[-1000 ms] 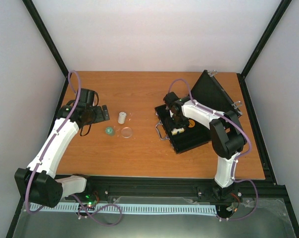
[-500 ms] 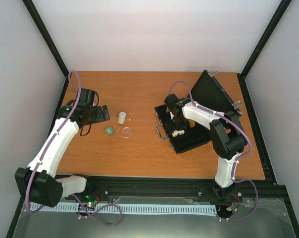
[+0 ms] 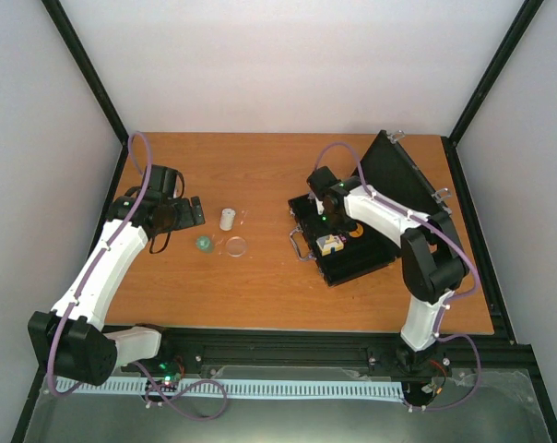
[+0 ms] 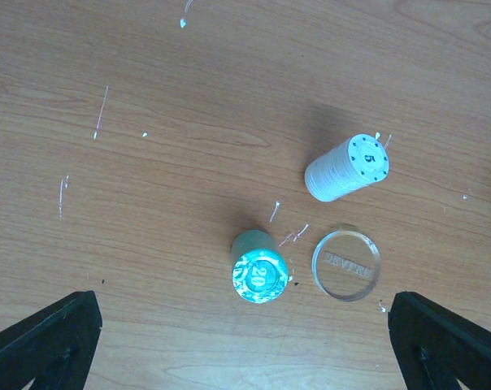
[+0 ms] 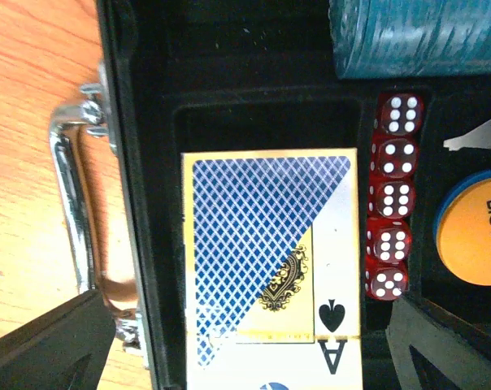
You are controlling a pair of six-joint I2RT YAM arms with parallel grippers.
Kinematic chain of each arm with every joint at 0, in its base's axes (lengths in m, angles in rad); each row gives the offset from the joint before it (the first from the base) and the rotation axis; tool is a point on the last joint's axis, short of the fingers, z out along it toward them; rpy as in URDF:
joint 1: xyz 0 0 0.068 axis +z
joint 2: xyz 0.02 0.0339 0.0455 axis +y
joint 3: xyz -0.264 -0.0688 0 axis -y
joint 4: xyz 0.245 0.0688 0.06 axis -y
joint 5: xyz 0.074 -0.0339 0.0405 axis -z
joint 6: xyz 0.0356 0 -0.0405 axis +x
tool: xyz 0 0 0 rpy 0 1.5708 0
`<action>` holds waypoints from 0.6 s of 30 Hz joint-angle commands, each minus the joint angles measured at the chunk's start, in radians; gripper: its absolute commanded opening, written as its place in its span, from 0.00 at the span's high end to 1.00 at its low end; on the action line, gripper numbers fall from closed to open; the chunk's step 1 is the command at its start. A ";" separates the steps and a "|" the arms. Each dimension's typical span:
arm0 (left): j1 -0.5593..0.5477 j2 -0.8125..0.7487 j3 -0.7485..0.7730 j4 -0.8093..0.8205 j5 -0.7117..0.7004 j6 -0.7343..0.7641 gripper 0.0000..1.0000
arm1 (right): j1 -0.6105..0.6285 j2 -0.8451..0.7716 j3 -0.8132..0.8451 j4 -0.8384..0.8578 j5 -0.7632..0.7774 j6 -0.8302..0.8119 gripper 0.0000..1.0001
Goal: Pack up texas hold em set
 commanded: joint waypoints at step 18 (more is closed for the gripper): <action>0.002 0.015 0.002 0.023 0.008 0.015 0.00 | 0.009 -0.167 -0.130 -0.017 -0.281 0.120 0.07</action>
